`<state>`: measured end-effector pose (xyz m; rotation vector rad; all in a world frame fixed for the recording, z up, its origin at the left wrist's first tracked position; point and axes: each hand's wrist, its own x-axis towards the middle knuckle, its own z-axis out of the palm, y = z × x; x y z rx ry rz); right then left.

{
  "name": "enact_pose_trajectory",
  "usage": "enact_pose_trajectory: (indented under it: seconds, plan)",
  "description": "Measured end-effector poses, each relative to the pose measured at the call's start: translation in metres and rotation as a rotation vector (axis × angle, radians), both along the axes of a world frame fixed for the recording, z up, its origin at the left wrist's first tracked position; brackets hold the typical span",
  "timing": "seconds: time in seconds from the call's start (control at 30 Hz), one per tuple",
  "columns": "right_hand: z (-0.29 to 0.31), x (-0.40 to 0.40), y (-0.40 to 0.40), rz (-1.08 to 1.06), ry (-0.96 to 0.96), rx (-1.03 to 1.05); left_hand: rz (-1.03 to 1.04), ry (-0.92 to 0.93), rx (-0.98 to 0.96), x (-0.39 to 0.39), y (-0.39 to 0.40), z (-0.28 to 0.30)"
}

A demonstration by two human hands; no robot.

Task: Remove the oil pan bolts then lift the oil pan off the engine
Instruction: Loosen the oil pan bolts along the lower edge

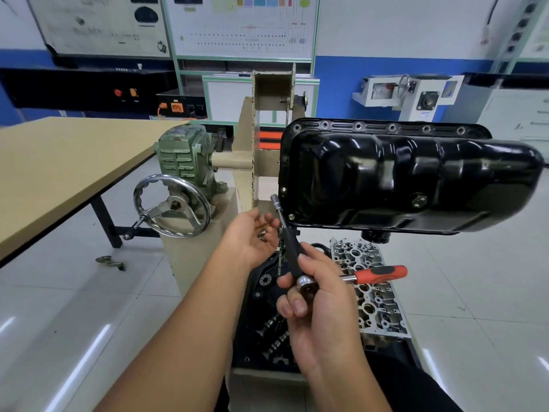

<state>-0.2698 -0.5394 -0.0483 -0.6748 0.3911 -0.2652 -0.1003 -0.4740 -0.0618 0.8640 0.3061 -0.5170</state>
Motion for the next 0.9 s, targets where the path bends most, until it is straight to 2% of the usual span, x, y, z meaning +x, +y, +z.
enact_pose_trajectory:
  seconds: [0.17,0.33,0.47,0.57,0.9]
  plan:
    - [-0.004,0.005,0.011,-0.086,0.053,-0.093,-0.185,-0.175,0.090,-0.008,0.001,-0.004]
    - [-0.007,0.005,0.019,-0.145,0.105,-0.148,-0.169,-0.199,0.177,-0.013,-0.004,-0.006]
    - [-0.013,-0.001,0.028,-0.176,0.142,-0.112,-0.236,-0.238,0.276,-0.019,-0.011,-0.006]
    - [-0.016,-0.002,0.027,-0.140,0.183,-0.077,-0.284,-0.222,0.360,-0.025,-0.020,-0.002]
    - [-0.008,-0.006,0.014,0.016,0.162,0.027,-0.208,-0.174,0.315,-0.032,-0.027,-0.003]
